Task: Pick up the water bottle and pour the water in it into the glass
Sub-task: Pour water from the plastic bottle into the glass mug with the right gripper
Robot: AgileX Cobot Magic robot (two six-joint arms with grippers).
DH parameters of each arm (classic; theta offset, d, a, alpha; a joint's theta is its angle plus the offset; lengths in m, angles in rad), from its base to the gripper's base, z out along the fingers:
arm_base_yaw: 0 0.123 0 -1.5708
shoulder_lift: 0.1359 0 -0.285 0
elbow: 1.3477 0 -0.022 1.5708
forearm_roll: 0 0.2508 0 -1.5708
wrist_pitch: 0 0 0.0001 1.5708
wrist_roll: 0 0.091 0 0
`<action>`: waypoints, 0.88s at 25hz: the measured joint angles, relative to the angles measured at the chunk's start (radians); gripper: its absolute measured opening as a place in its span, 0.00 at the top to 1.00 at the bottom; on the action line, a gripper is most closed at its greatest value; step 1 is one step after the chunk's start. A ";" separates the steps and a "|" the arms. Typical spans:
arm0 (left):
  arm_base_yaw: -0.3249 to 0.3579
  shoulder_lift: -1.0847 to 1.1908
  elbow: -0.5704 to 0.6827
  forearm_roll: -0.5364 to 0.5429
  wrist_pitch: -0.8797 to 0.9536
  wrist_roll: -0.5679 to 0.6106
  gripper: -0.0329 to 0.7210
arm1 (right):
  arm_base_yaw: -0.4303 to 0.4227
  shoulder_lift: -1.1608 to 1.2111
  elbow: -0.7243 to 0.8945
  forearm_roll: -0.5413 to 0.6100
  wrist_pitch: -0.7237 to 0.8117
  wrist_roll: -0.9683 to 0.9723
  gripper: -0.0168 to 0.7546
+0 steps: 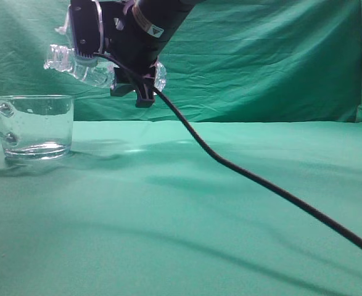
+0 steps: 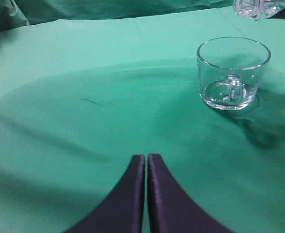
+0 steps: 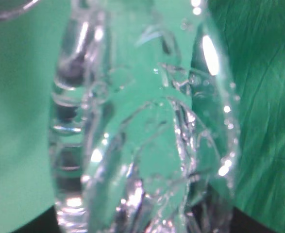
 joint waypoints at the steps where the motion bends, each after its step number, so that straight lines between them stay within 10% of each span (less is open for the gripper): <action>1: 0.000 0.000 0.000 0.000 0.000 0.000 0.96 | 0.000 0.000 0.000 -0.013 0.000 0.000 0.57; 22: 0.000 0.000 0.000 0.000 0.000 0.000 0.96 | 0.000 0.000 -0.004 -0.107 0.027 0.034 0.57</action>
